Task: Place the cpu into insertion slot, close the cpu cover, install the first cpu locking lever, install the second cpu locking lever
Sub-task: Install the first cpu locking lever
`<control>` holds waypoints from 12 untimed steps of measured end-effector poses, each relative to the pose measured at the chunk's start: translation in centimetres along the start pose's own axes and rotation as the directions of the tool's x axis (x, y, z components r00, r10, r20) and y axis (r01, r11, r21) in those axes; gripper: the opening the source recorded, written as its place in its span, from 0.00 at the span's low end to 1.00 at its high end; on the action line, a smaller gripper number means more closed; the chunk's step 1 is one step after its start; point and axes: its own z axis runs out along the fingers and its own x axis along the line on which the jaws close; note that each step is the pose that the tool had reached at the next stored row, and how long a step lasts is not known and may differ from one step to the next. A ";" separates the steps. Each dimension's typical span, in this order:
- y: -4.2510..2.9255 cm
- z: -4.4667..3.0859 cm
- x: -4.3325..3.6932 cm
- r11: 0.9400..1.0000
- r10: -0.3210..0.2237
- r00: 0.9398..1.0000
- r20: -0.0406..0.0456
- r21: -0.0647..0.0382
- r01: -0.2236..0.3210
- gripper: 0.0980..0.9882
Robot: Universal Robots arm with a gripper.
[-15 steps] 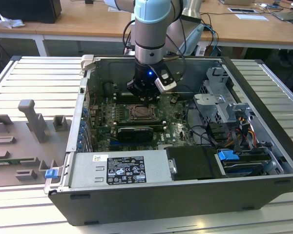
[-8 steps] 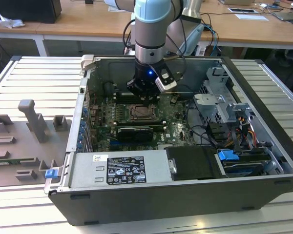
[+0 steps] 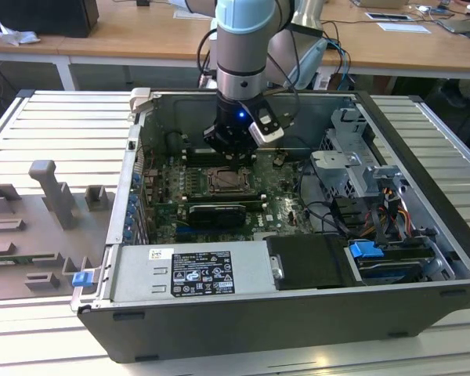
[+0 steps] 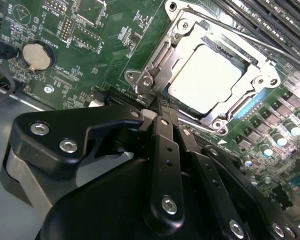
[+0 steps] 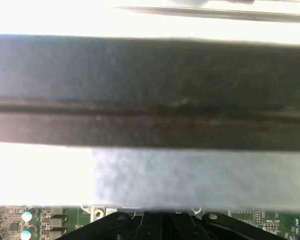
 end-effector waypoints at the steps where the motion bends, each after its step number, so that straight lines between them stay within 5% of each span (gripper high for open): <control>1: 0.01 -0.14 0.00 1.000 0.000 1.000 0.000 0.000 0.000 0.01; 12: 0.16 -2.16 1.11 1.000 0.000 1.000 0.000 -0.005 0.000 0.01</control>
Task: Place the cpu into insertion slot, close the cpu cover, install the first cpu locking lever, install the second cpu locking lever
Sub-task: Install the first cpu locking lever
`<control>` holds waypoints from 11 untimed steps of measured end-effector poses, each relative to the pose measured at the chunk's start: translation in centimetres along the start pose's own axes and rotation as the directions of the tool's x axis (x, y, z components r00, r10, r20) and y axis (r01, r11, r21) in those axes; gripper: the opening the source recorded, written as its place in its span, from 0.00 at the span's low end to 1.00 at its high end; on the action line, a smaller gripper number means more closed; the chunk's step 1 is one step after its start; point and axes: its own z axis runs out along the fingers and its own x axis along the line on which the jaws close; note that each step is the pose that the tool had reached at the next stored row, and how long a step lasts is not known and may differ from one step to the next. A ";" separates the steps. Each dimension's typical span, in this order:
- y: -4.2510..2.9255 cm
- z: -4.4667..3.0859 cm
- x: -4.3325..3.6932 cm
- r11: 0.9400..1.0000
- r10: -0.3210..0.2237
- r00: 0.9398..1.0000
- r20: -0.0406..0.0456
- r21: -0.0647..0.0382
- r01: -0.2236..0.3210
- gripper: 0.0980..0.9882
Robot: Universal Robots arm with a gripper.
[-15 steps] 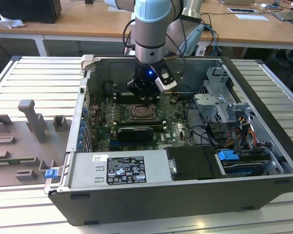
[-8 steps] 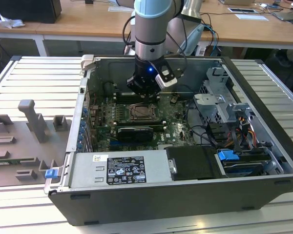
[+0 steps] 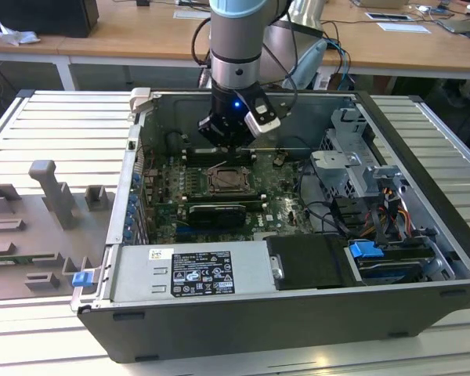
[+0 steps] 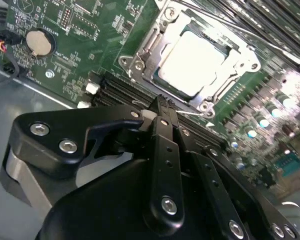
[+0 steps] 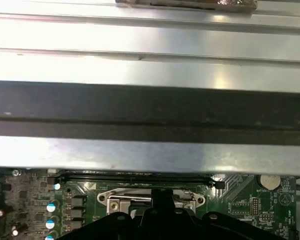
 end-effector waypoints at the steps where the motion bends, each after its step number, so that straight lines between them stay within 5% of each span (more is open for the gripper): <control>1: 0.03 -0.33 0.23 1.000 0.000 1.000 0.000 -0.001 0.000 0.01; 4: 0.06 -0.44 0.39 1.000 -0.001 1.000 0.000 -0.003 0.001 0.01; 7: 0.07 -0.37 0.39 1.000 -0.009 1.000 0.001 -0.026 0.009 0.01; 11: 0.15 0.14 0.21 1.000 -0.015 1.000 0.001 -0.026 0.015 0.01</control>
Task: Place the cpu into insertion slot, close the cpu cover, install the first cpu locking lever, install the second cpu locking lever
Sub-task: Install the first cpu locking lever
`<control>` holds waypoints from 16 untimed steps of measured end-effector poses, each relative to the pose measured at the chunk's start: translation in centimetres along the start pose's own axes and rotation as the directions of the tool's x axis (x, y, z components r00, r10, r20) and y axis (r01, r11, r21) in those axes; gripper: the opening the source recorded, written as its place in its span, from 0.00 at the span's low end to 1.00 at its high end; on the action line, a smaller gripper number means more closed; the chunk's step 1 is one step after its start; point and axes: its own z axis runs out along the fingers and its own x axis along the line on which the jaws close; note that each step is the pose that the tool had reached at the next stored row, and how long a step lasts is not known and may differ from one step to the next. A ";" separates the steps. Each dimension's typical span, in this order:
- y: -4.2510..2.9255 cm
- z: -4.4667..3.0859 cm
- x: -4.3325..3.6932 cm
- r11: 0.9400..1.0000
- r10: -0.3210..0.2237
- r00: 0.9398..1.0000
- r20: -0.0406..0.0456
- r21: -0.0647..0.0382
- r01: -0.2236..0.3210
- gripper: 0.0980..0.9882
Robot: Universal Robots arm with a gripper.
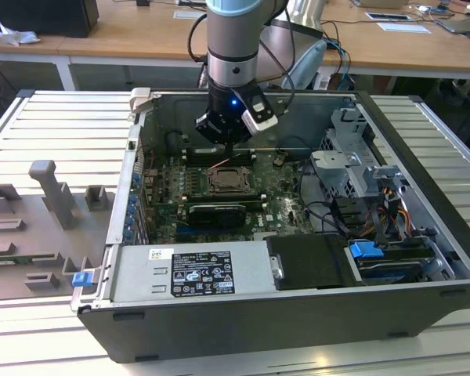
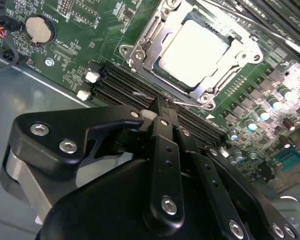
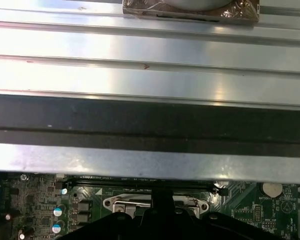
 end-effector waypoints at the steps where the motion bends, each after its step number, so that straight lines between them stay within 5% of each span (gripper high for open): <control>1: 0.01 0.03 -0.01 1.000 0.000 1.000 0.000 0.000 0.000 0.01; 16: 0.39 0.17 -0.45 1.000 -0.008 1.000 0.000 0.000 0.008 0.01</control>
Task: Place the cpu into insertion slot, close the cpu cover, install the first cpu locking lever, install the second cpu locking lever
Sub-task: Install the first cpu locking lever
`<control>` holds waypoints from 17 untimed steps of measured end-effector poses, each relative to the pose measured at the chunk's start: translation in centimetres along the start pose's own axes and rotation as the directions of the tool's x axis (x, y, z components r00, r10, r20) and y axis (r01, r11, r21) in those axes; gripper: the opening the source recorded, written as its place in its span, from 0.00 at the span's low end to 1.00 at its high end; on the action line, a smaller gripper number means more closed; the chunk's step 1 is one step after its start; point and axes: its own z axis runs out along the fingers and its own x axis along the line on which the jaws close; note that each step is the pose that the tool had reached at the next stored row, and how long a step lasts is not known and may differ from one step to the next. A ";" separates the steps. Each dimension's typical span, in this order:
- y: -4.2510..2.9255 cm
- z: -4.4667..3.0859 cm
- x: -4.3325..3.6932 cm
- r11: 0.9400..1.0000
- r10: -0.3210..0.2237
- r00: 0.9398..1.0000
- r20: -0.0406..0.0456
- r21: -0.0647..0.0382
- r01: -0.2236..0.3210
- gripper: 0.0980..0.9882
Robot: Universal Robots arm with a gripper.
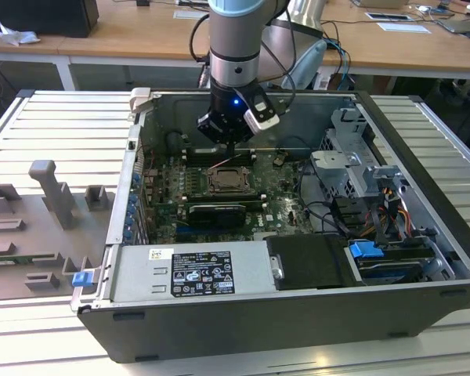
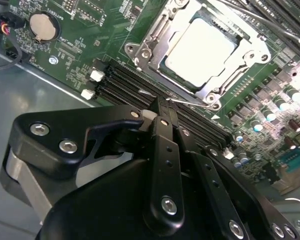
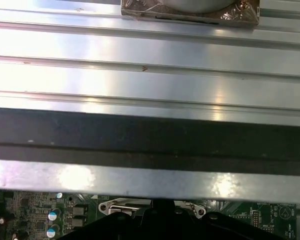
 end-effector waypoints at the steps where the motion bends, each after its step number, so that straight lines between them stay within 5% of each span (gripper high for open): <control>1: 0.01 0.04 -0.11 1.000 0.000 1.000 0.000 0.000 0.000 0.01; 17: -0.19 1.90 -0.80 1.000 0.000 1.000 0.000 0.005 0.000 0.01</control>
